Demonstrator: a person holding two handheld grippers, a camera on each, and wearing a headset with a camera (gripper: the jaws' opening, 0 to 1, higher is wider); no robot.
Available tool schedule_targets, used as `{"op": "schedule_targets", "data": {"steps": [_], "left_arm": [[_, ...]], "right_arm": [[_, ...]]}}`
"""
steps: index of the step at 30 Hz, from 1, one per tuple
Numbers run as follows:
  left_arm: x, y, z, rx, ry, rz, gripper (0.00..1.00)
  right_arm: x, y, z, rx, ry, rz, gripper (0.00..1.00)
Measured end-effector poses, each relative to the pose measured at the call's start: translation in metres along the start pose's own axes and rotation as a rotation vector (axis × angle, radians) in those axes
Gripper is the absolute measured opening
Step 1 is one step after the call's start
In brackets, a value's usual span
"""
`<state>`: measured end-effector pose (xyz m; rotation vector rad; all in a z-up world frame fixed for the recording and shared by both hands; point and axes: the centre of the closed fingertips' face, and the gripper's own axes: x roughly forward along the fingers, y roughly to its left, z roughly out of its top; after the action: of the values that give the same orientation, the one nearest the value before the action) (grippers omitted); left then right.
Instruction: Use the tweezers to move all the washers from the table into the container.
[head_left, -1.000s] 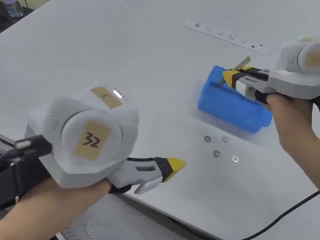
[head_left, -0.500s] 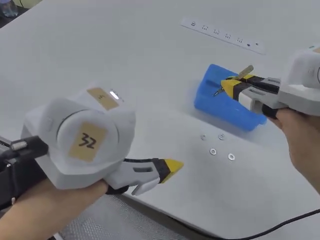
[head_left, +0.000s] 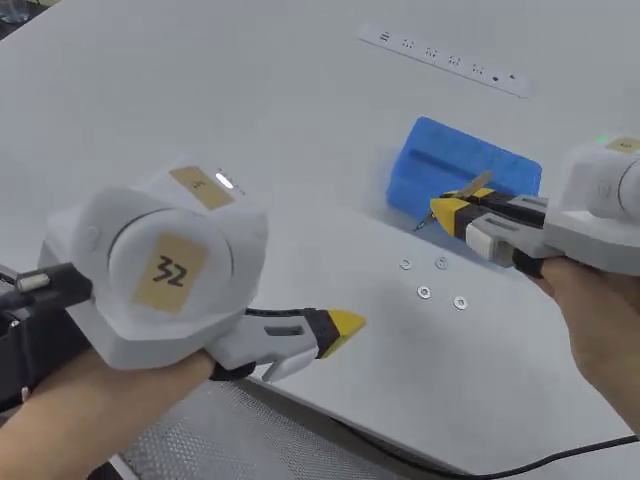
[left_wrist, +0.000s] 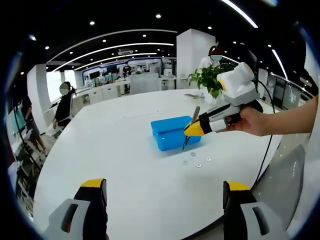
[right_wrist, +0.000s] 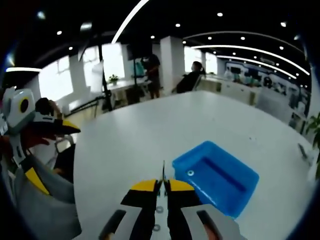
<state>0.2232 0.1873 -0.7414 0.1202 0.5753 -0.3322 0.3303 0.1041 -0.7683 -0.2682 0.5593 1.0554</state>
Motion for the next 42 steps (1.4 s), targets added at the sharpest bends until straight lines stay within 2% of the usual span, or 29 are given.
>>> {"op": "schedule_targets", "data": {"steps": [3,9,16,23,27,42], "left_arm": [[0.001,-0.001,-0.001,0.001,0.004,-0.005,0.99],[0.001,-0.003,0.0,0.004,0.003,-0.013,0.99],[0.001,-0.001,-0.002,0.008,0.013,-0.005,0.99],[0.003,-0.001,-0.001,0.012,0.013,-0.007,0.99],[0.003,-0.002,0.0,0.017,0.013,-0.008,0.99],[0.003,-0.001,-0.002,0.022,0.021,-0.004,0.99]], "right_arm": [[0.002,0.002,-0.007,-0.03,0.025,-0.007,0.03],[0.01,0.003,-0.018,-0.027,0.061,0.007,0.03],[0.013,-0.002,-0.03,-0.025,0.092,-0.005,0.04],[0.015,-0.005,-0.033,-0.017,0.097,-0.011,0.04],[0.015,-0.006,-0.033,-0.039,0.093,-0.029,0.04],[0.016,-0.005,-0.03,-0.009,0.083,-0.021,0.04]]}}
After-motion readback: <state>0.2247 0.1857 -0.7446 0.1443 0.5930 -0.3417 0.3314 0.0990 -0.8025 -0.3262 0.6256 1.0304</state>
